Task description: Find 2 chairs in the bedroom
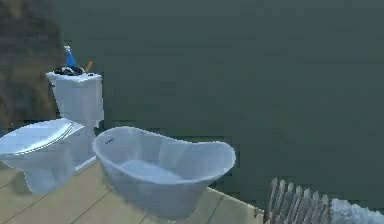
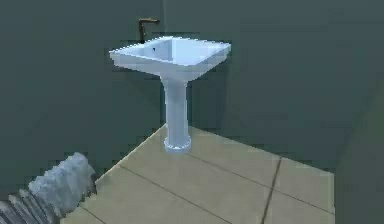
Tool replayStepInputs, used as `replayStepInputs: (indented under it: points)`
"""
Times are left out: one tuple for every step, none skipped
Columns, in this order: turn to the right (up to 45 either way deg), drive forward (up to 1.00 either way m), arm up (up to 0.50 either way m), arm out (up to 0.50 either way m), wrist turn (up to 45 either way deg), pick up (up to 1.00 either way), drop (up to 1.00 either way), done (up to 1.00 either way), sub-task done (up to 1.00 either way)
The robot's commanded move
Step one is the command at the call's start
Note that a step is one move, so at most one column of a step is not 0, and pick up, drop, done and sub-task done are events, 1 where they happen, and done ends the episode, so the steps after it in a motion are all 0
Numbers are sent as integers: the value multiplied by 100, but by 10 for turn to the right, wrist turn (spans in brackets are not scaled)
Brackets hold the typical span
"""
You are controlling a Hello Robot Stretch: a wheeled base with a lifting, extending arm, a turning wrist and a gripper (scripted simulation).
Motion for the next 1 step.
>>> replayStepInputs:
  points:
    - [-450,0,0,0,0,0,0,0,0]
